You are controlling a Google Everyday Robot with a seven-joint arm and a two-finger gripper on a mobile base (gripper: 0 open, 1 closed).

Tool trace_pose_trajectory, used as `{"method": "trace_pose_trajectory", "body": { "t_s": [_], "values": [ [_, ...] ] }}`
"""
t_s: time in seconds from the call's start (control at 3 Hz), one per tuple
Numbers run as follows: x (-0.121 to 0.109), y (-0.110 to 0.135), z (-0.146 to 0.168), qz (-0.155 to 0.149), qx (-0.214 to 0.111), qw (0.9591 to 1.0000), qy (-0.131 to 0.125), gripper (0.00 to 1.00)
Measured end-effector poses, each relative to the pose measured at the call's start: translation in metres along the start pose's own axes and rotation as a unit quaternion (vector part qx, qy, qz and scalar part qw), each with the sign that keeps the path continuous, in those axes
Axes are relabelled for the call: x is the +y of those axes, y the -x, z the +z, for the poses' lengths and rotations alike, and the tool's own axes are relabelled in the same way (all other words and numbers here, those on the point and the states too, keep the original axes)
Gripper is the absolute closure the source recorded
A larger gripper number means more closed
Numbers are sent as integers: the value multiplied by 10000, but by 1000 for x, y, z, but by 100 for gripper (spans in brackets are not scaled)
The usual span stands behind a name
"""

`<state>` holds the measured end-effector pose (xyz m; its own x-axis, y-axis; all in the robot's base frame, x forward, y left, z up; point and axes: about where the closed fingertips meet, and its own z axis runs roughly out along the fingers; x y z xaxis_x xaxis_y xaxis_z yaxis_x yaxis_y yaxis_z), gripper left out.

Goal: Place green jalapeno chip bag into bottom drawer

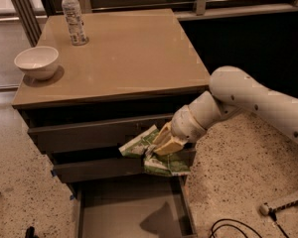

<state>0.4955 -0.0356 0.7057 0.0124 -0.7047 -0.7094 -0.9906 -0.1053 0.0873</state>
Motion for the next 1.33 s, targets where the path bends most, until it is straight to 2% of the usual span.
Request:
{"method": "trace_pose_trajectory", "body": {
  "t_s": [0.33, 0.67, 1.0, 1.33],
  "values": [
    [8, -49, 46, 232, 42, 9992, 321, 100],
    [7, -49, 46, 231, 43, 9992, 321, 100],
    [-4, -79, 72, 11, 356, 9993, 140, 100],
    [-28, -137, 116, -298, 724, 9969, -101, 100]
  ]
}}
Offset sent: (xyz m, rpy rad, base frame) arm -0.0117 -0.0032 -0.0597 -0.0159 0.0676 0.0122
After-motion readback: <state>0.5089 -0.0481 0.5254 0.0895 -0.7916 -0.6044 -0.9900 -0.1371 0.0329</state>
